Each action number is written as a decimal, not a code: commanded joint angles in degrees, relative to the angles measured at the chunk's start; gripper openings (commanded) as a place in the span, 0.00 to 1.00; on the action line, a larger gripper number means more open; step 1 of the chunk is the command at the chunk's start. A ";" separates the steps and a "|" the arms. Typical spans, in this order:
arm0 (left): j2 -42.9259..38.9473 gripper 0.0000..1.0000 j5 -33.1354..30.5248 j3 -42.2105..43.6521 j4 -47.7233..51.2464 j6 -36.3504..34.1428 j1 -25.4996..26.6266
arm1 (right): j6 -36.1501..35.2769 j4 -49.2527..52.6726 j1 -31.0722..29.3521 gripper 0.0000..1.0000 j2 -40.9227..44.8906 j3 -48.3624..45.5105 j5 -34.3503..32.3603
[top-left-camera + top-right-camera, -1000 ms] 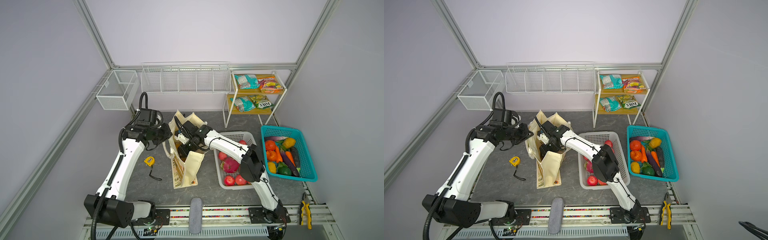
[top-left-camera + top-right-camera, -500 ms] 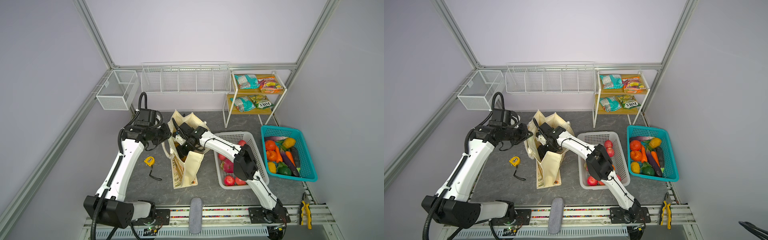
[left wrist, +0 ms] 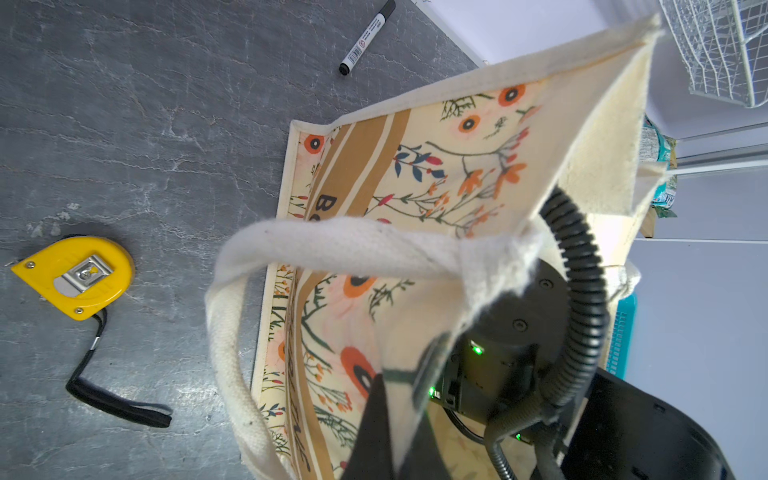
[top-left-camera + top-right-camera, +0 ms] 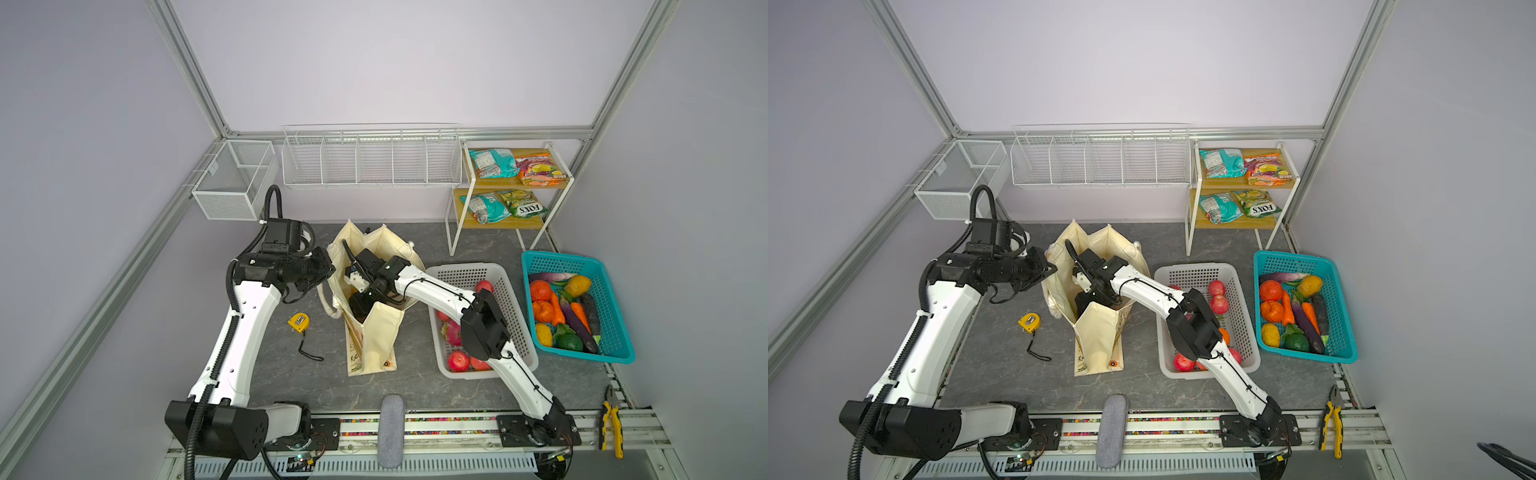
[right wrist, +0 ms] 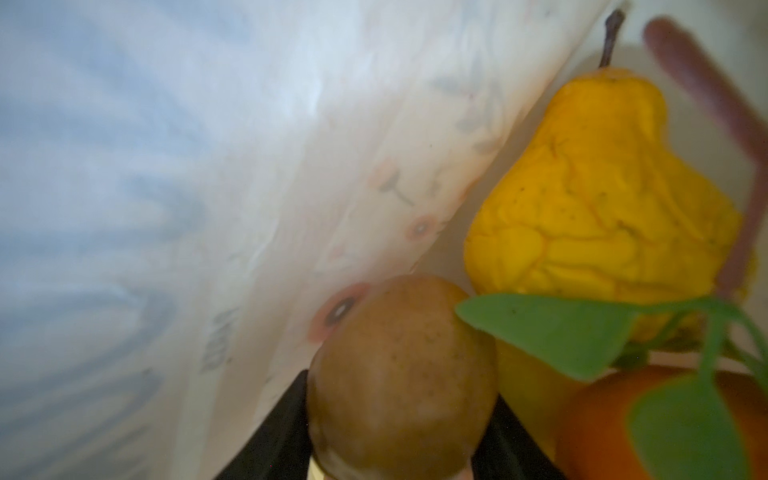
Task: Place the food into the grocery bag and tie it
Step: 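Lower the brown potato into the bag with the right gripper, then open the right gripper and raise it out of the bag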
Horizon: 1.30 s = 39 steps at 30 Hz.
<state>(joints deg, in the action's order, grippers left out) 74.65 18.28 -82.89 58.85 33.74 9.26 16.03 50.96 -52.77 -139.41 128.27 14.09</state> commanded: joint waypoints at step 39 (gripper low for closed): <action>-2.14 0.00 0.61 2.40 -1.70 0.27 -0.56 | -5.78 0.86 2.25 0.88 16.71 -1.88 -4.20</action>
<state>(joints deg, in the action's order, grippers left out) 74.13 18.48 -81.03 57.89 33.82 8.99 12.95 51.86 -51.07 -126.39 126.91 10.24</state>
